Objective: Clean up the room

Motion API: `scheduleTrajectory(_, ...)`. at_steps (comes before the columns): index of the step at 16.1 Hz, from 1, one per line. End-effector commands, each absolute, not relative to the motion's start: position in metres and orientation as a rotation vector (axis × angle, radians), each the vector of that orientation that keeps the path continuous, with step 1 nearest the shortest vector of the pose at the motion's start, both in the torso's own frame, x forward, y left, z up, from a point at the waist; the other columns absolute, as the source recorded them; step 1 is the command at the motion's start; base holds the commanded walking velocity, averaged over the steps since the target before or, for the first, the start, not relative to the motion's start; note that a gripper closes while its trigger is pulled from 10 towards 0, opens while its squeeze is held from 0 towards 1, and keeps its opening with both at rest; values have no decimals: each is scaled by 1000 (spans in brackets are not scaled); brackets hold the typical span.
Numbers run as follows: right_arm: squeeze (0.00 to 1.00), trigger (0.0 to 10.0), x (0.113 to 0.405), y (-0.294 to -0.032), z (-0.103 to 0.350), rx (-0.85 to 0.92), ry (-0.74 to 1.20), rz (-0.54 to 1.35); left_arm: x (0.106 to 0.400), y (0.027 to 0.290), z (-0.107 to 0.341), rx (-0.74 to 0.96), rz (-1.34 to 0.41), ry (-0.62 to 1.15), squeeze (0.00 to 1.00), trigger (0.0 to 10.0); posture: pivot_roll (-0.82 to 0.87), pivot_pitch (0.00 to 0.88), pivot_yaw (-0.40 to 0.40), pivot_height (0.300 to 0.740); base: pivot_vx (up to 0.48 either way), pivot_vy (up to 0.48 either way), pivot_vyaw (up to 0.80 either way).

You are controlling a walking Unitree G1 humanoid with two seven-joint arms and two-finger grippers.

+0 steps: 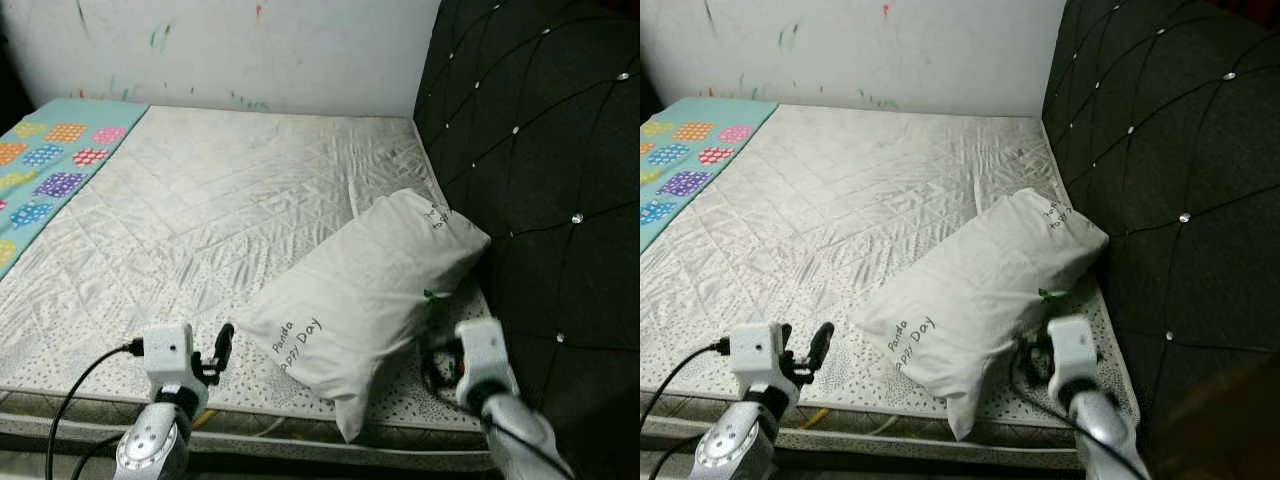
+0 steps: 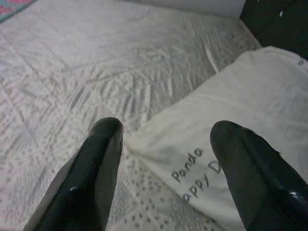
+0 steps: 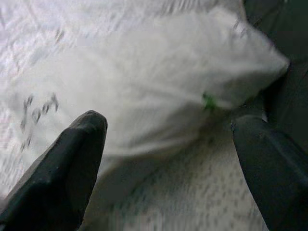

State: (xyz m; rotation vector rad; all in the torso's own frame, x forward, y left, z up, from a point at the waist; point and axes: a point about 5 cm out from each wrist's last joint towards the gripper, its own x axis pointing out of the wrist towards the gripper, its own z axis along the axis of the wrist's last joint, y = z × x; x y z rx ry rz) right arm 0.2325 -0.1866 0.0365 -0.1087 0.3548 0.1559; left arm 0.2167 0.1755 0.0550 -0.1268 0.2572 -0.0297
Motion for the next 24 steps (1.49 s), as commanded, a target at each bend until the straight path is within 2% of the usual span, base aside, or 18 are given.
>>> scheduleTrajectory(1,0,10000,235,-189,46,-127,334,162,217,173,59,-113,-41,249,0,10000,-114,0,-35,740,0,0,0)
scheduleTrajectory(8,0,10000,247,-181,48,-245,383,165,225,169,65,-96,-69,236,0,10000,-131,0,-62,740,0,0,0)
scheduleTrajectory(11,0,10000,259,-163,53,-239,294,210,235,174,71,-93,-34,200,0,10000,-115,0,-53,740,0,0,0)
scheduleTrajectory(15,0,10000,262,-168,57,-145,273,160,229,174,67,-96,-10,198,0,10000,-106,0,-38,740,0,0,0)
scheduleTrajectory(21,0,10000,221,-176,48,-105,367,181,212,180,66,-76,-4,224,0,10000,-125,0,-42,740,0,0,0)
scheduleTrajectory(24,0,10000,203,-179,52,-86,414,191,193,183,60,-79,15,274,0,10000,-136,55,-57,740,0,0,0)
